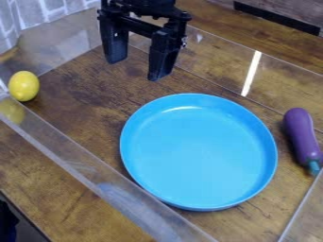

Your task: Put the lemon on the blue tray

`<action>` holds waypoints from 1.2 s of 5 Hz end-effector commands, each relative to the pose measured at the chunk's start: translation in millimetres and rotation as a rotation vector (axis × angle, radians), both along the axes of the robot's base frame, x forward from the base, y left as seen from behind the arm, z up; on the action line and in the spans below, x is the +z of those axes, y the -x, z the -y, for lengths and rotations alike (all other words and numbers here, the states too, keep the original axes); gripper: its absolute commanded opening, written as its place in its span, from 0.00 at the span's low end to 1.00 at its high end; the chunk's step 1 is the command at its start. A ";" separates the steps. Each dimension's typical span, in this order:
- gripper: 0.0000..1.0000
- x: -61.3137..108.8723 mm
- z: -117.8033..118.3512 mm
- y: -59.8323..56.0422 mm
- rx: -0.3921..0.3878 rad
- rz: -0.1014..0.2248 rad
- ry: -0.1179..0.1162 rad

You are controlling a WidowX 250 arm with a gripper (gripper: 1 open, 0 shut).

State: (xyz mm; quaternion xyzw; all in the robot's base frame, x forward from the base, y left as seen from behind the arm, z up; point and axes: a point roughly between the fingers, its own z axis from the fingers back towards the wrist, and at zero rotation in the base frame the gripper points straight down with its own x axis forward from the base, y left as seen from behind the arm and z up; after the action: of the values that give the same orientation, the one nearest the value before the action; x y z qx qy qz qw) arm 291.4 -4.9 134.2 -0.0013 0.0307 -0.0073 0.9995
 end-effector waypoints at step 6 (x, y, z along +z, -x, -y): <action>1.00 -39.3 -132.4 34.7 -0.104 -0.047 -0.056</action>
State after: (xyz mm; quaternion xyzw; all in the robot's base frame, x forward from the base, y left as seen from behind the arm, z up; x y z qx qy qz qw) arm 255.3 122.7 86.1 0.0202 0.0685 -0.0608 0.9956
